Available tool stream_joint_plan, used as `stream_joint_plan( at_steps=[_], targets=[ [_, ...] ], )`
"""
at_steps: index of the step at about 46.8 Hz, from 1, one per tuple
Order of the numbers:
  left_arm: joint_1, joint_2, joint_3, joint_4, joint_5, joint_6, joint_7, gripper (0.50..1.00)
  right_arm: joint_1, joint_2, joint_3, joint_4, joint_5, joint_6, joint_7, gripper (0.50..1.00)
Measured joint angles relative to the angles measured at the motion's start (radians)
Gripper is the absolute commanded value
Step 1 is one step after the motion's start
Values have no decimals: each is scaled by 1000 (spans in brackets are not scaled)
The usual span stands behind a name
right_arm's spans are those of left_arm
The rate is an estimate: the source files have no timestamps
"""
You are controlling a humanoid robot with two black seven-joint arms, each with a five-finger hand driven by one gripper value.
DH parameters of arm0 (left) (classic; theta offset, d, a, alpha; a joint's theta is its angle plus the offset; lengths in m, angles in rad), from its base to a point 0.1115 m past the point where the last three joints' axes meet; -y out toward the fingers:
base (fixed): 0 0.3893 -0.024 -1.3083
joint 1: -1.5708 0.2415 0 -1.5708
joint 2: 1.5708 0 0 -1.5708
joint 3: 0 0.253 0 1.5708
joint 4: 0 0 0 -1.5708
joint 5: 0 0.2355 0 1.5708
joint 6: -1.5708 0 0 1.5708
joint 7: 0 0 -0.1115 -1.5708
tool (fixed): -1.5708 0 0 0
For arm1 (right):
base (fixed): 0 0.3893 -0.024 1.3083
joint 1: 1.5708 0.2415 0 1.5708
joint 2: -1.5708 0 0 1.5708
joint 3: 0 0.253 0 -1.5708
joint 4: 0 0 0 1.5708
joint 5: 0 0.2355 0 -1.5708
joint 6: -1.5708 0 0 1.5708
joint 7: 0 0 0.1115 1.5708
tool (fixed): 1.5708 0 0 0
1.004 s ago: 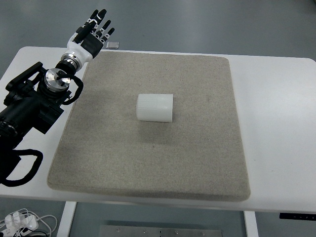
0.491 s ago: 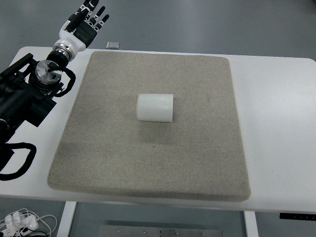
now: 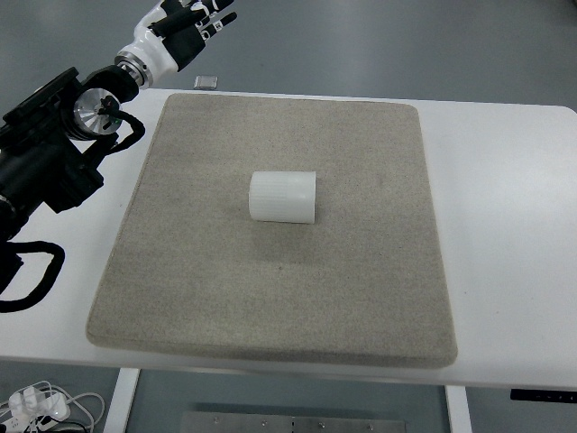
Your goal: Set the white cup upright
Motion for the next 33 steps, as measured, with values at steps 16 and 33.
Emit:
stream_joint_plan(
  at_steps=[16,33],
  targets=[
    [18,109,90,-286,429,3,5,992,0,0,0,-1,0,0,0,952],
    [20,303,253,-685,907,8,18,988,0,0,0,0,0,0,0,952]
  ],
)
